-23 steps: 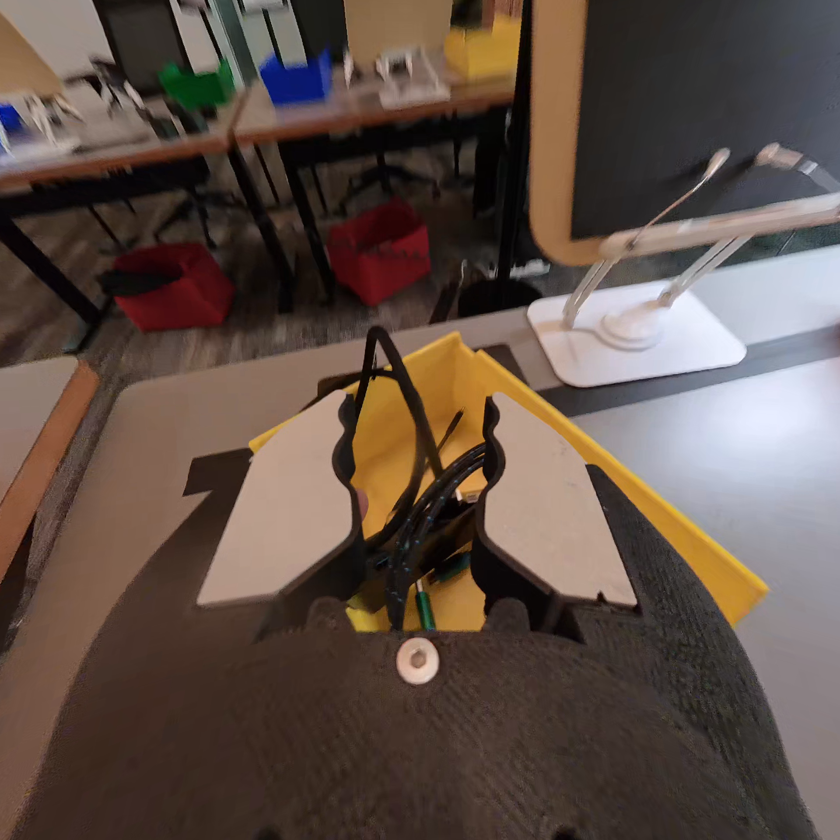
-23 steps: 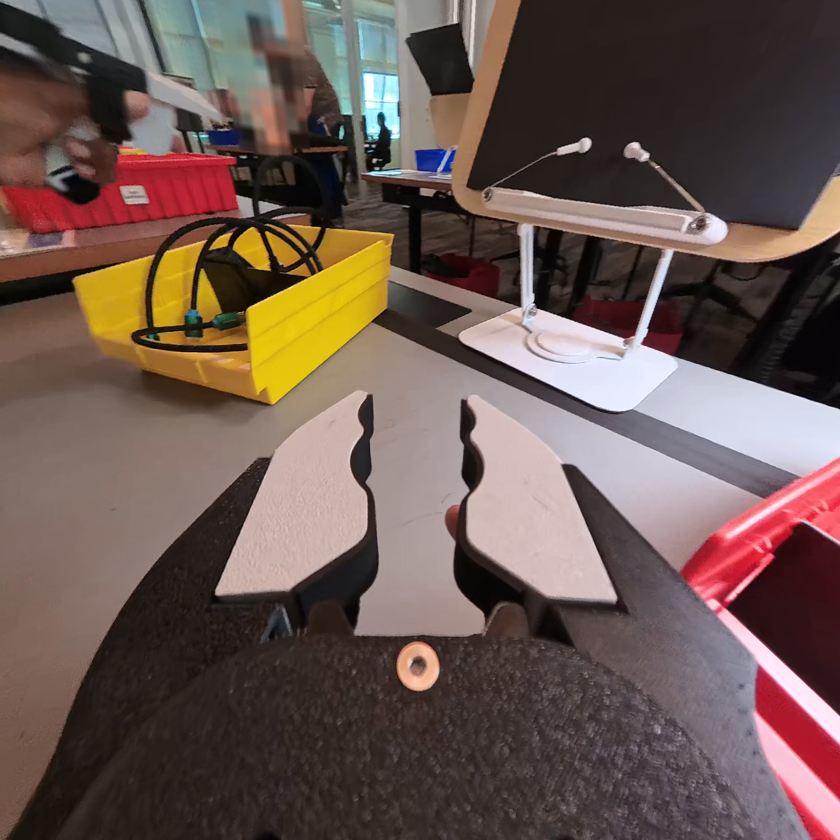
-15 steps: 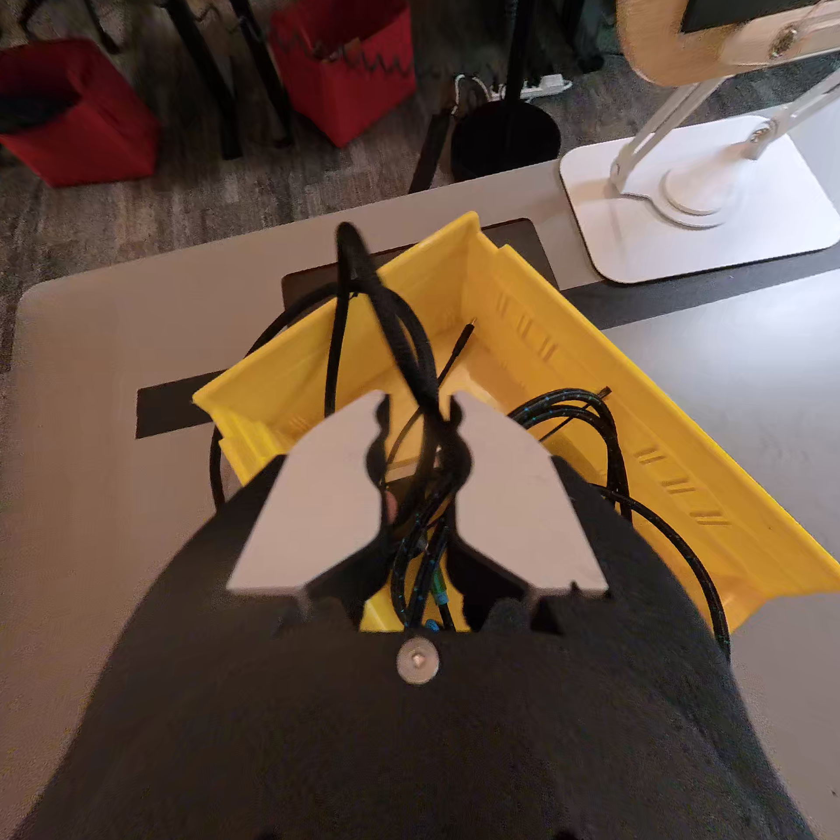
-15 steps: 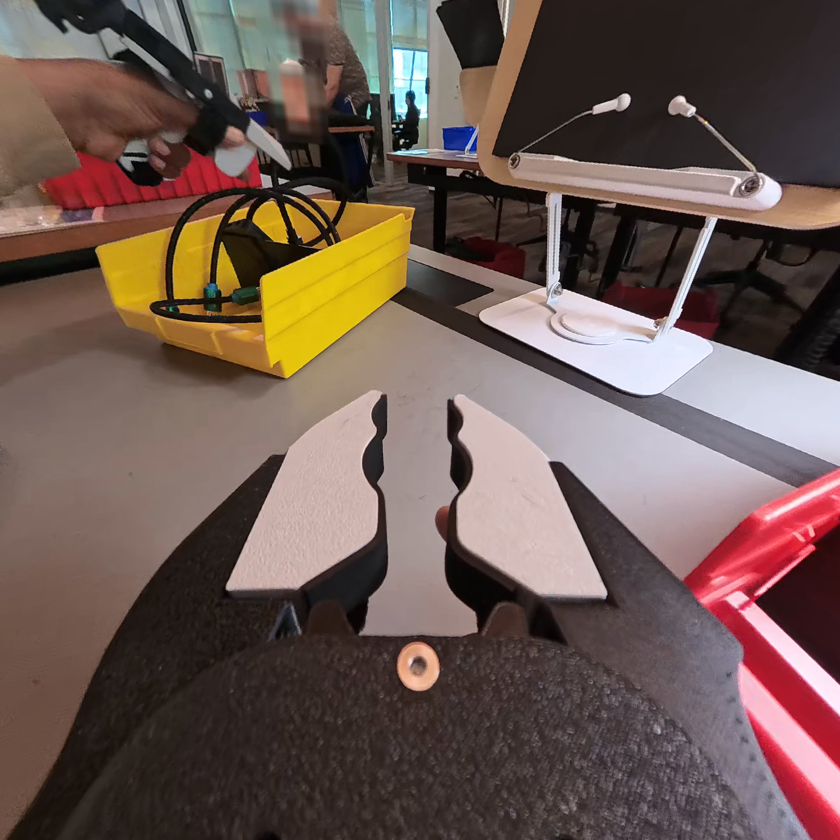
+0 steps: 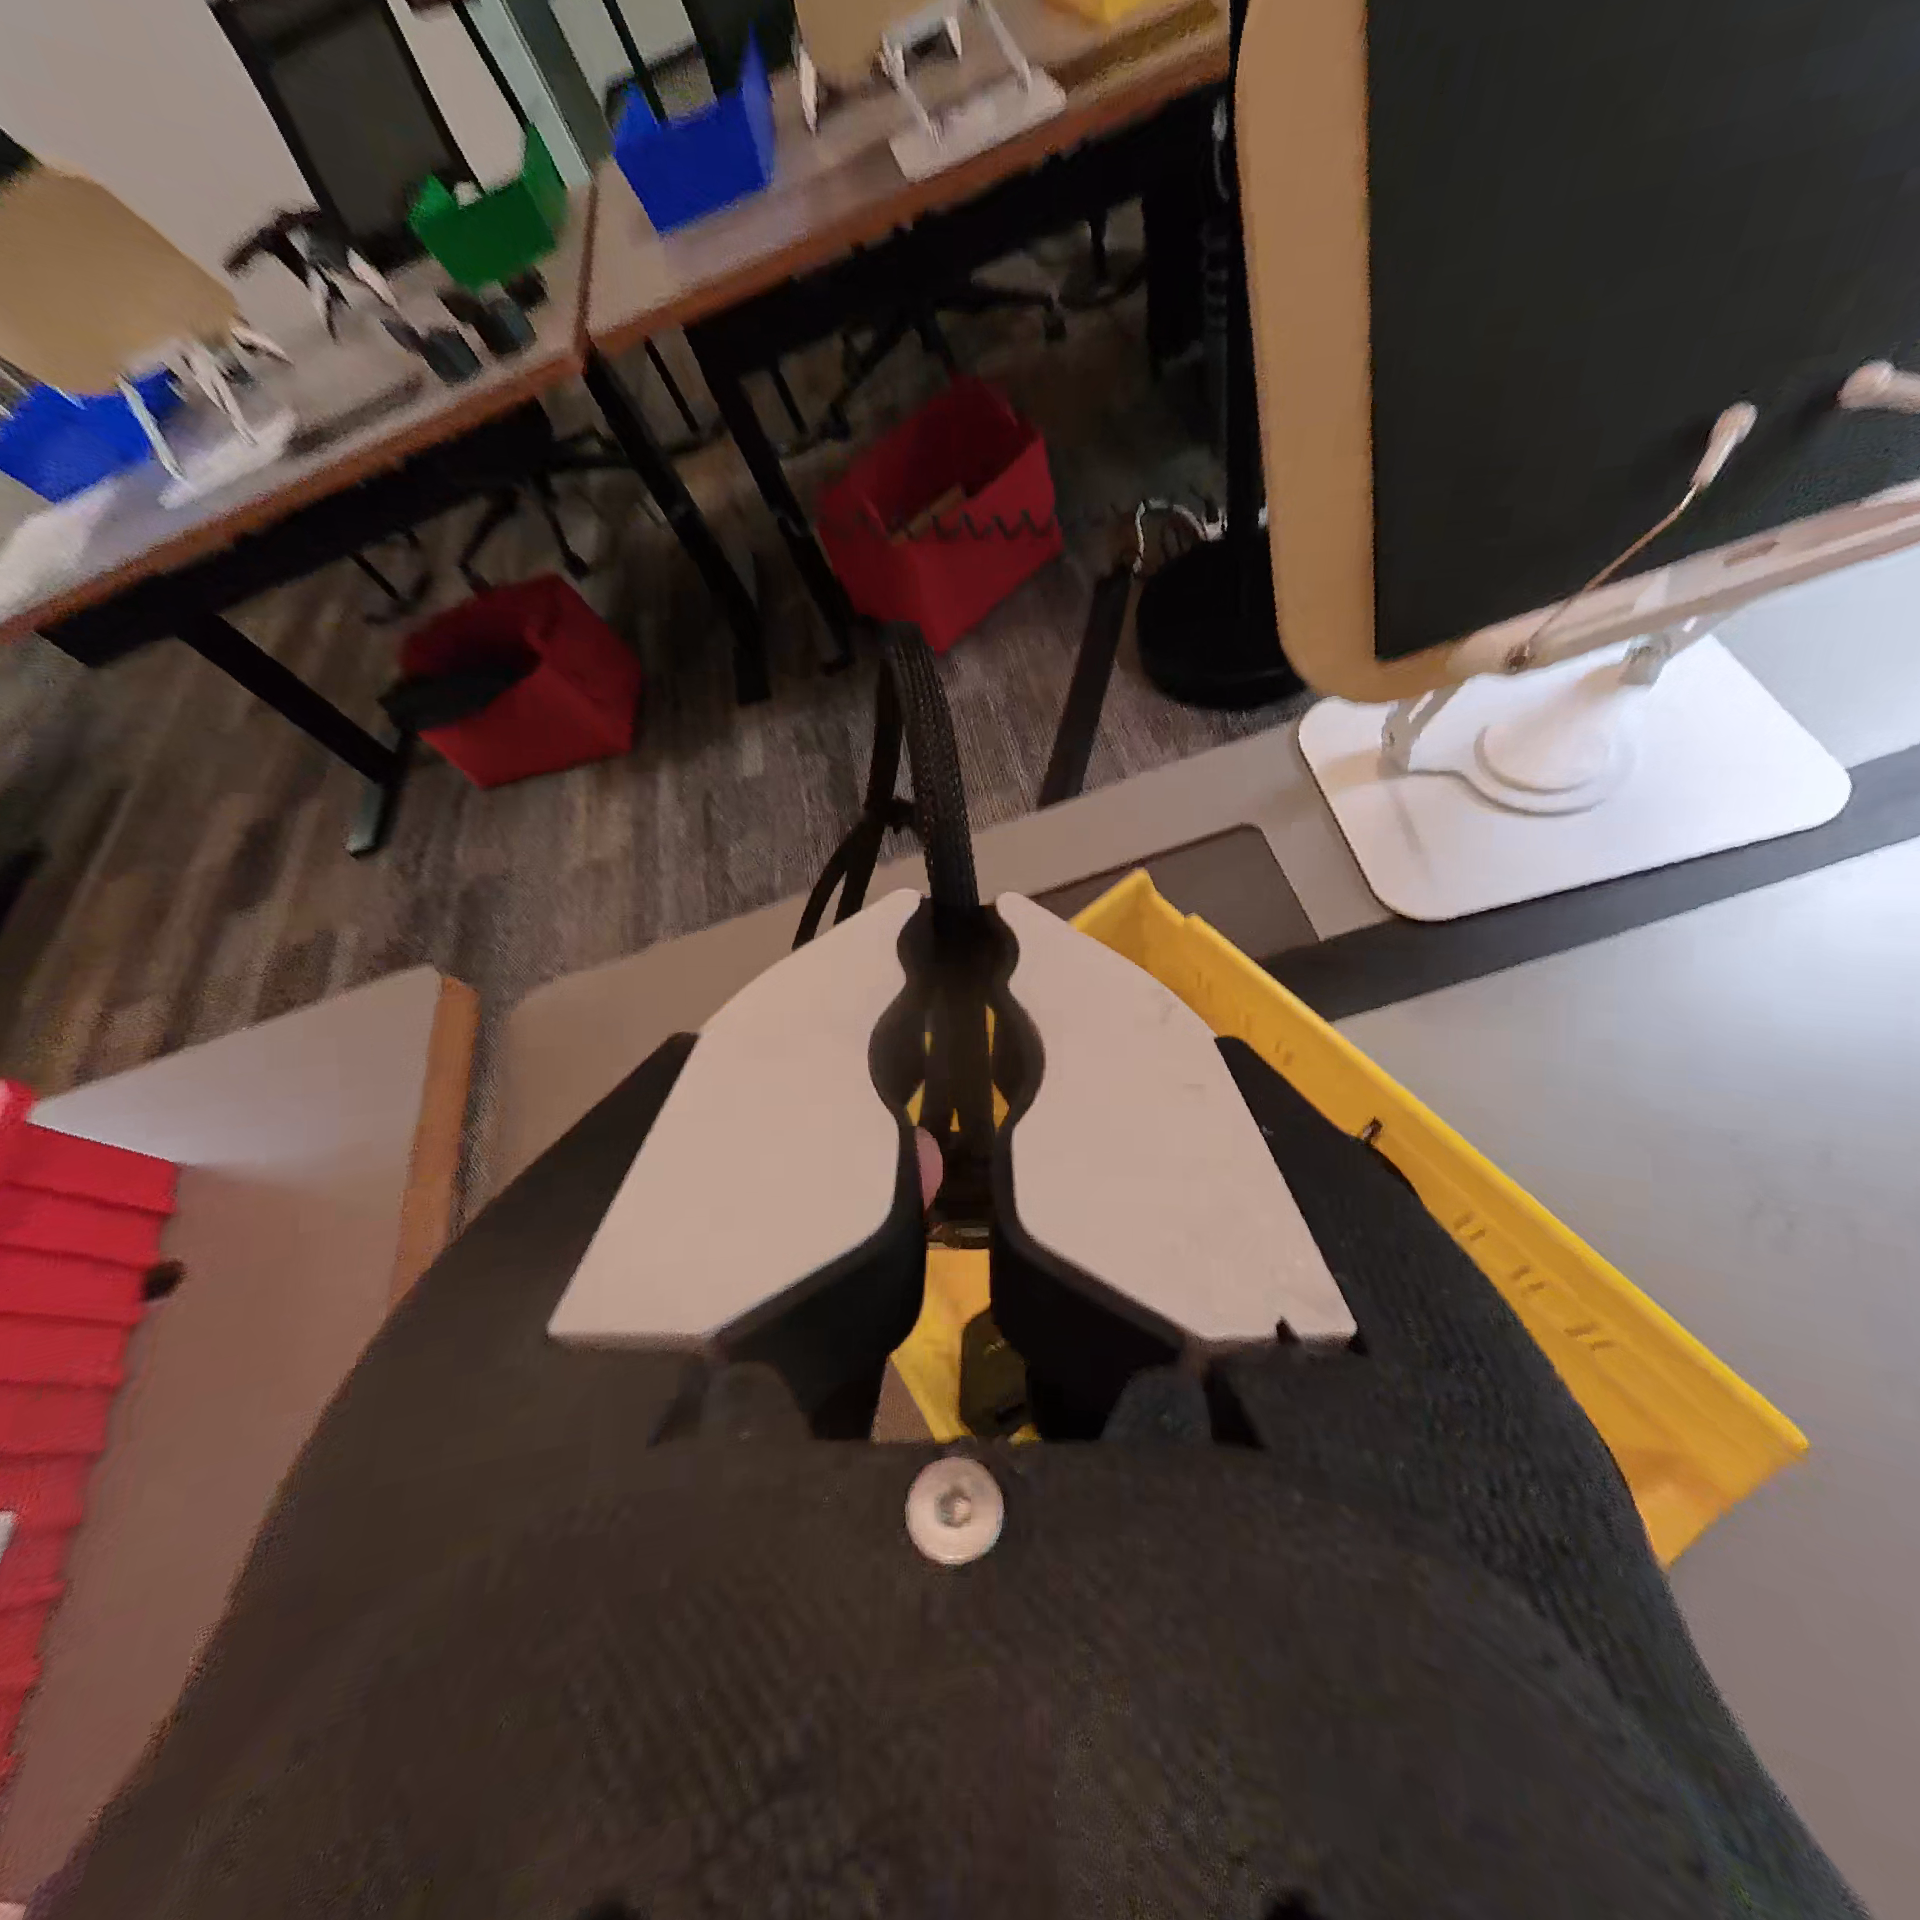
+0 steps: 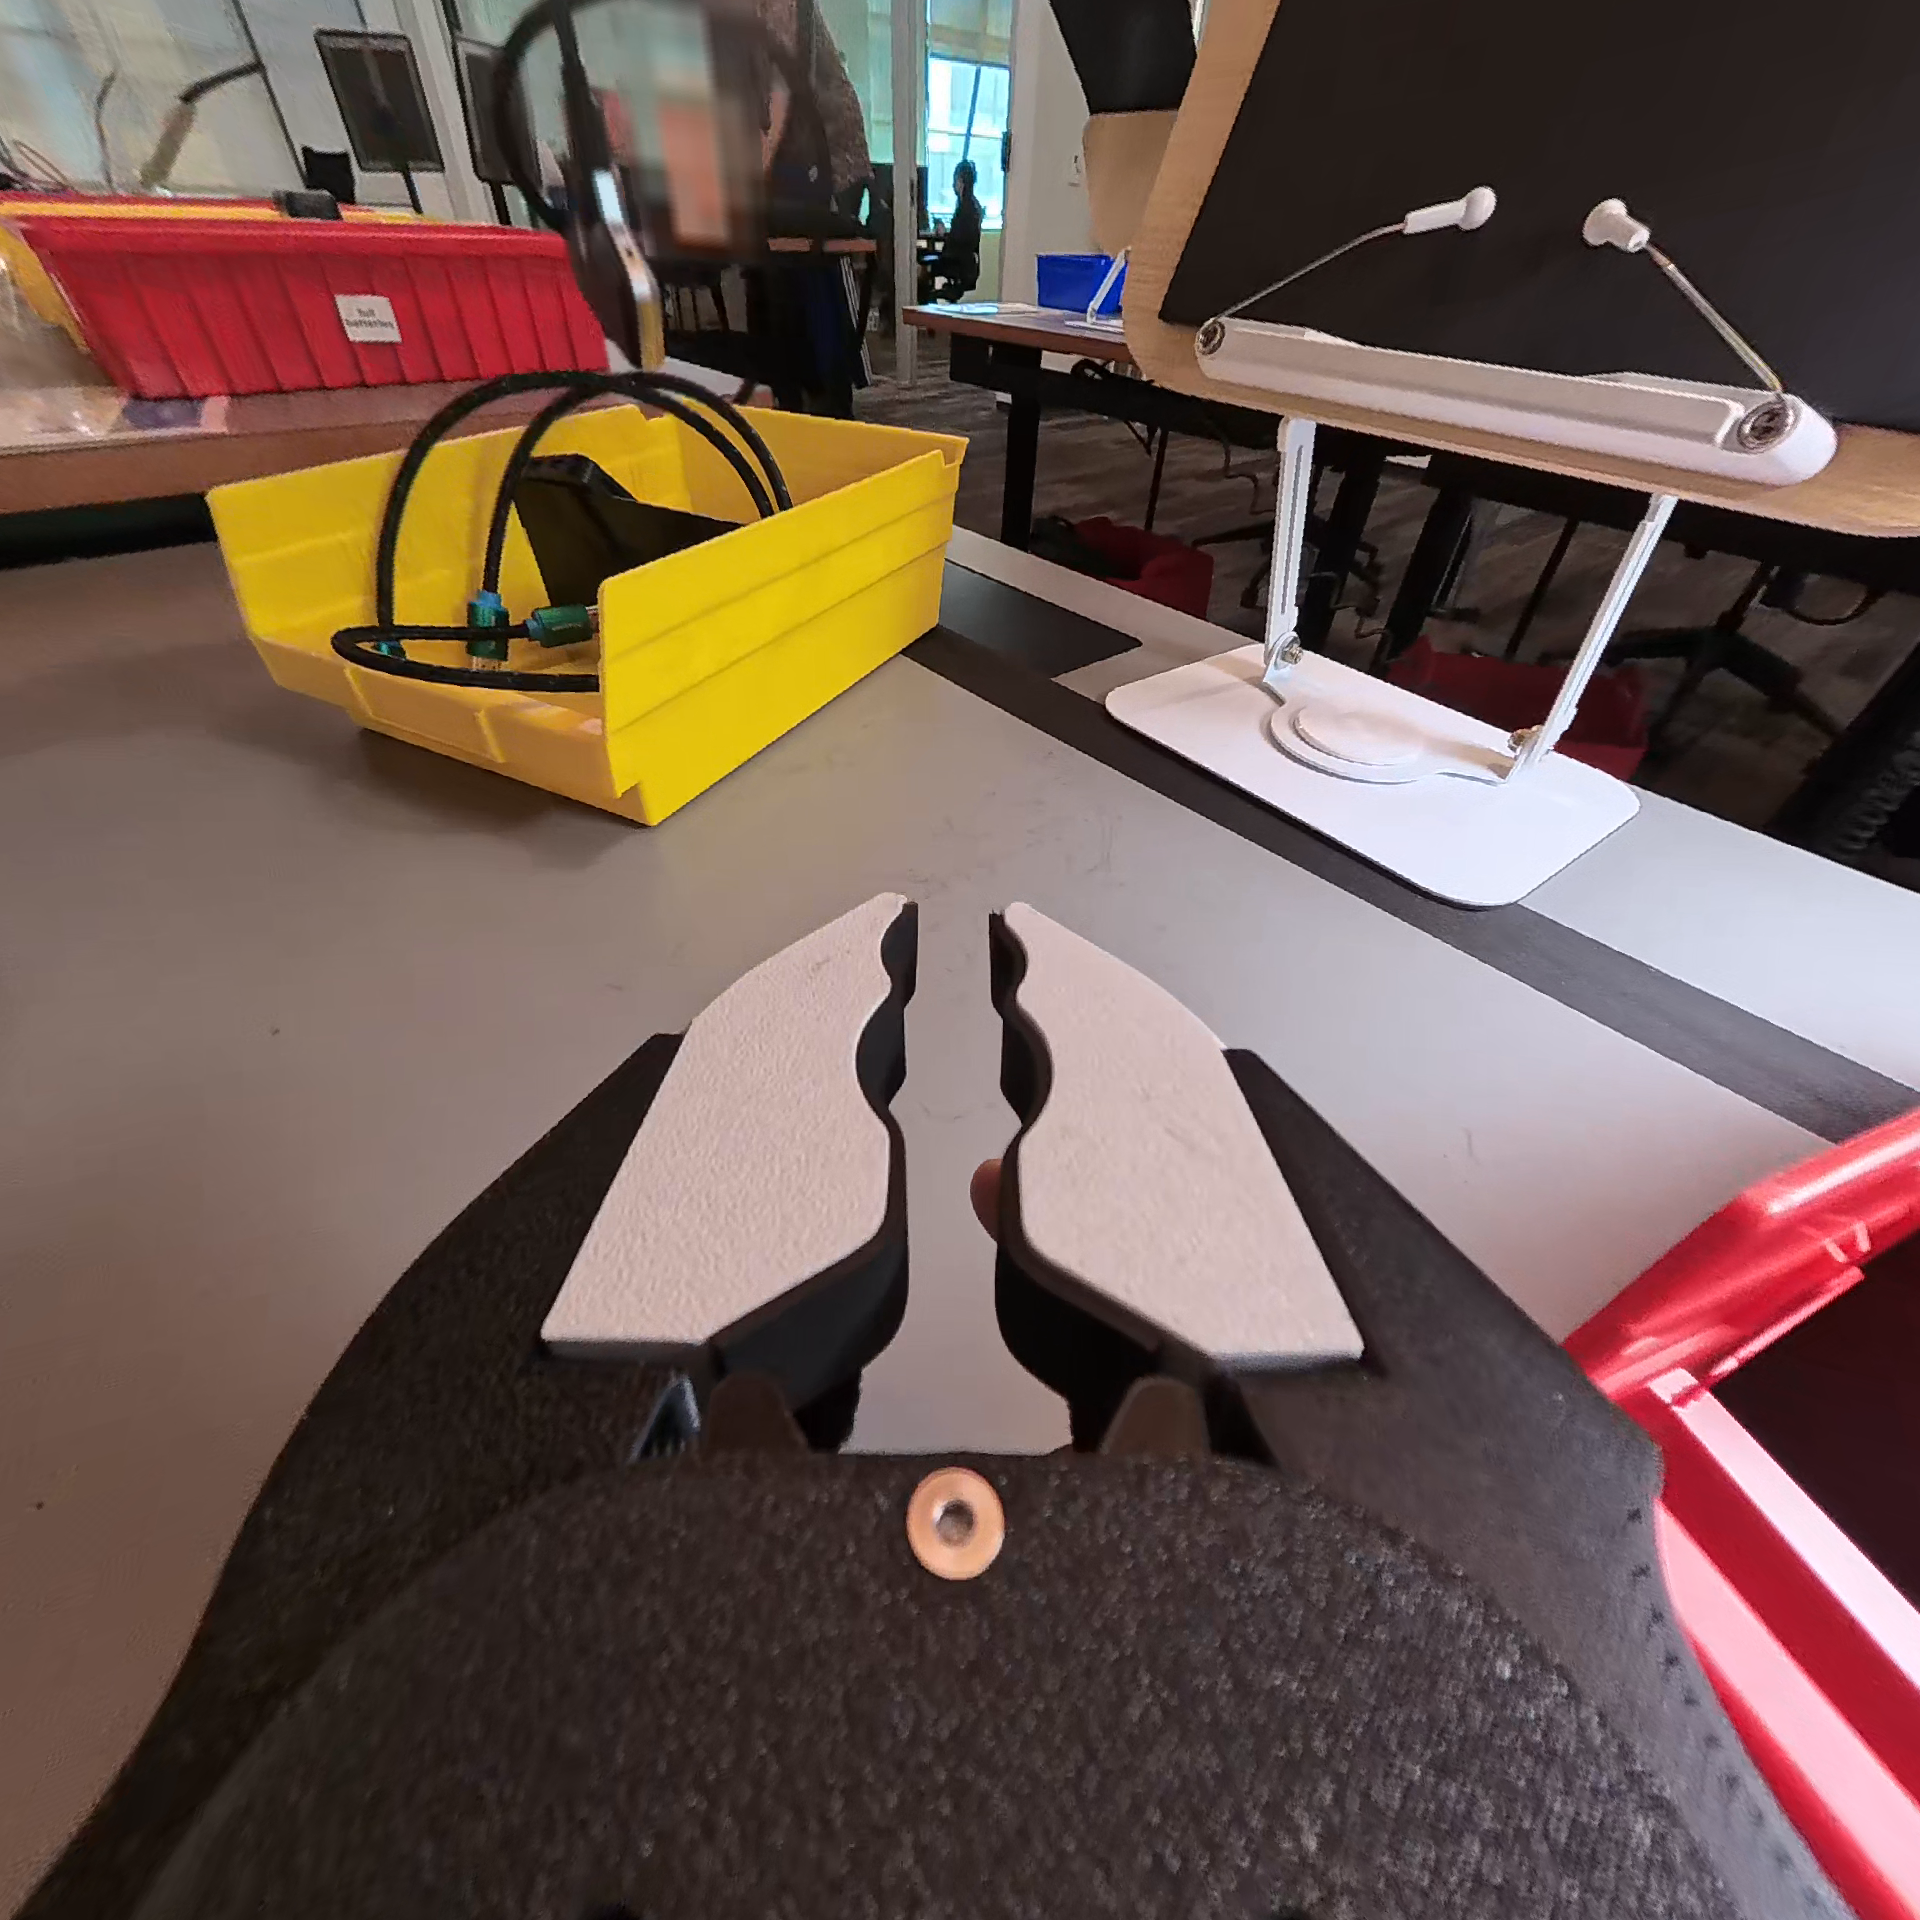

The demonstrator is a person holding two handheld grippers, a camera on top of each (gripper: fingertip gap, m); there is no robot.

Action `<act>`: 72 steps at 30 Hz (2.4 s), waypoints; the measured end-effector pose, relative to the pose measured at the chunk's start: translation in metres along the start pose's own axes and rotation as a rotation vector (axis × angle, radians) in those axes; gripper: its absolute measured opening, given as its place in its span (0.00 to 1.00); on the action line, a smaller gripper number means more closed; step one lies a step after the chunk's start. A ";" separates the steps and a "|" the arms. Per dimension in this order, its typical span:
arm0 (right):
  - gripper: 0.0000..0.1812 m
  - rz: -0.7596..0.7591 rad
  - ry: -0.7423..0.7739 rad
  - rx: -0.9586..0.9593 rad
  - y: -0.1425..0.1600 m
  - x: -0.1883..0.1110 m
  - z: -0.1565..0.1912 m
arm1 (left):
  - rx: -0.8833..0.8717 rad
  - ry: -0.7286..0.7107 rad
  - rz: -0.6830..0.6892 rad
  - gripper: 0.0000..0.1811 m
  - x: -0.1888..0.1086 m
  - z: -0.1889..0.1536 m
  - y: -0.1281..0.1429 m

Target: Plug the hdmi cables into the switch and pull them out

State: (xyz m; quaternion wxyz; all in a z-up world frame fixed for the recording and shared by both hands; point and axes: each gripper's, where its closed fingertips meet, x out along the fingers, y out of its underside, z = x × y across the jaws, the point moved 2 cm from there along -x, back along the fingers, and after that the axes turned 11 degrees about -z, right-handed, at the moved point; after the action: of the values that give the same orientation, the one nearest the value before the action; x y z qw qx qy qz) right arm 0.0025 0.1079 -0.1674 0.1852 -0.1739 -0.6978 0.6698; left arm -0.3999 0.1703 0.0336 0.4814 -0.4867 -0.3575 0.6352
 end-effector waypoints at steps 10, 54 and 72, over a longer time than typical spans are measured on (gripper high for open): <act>0.09 -0.022 -0.017 -0.008 -0.012 0.001 0.006 | 0.121 0.080 -0.340 0.05 -0.080 -0.041 -0.114; 0.13 -0.637 -0.651 0.654 -0.173 -0.020 0.056 | -0.427 1.171 -0.622 0.11 -0.150 -0.347 -0.024; 0.19 -0.295 -0.629 0.343 -0.135 -0.006 0.071 | -0.381 1.289 -0.426 0.11 -0.147 -0.318 0.002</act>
State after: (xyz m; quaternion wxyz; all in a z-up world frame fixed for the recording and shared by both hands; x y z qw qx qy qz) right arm -0.0270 0.0373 -0.0355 0.0829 0.1759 -0.6158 0.7635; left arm -0.0849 0.0236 -0.0144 0.6176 -0.7614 -0.1936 0.0383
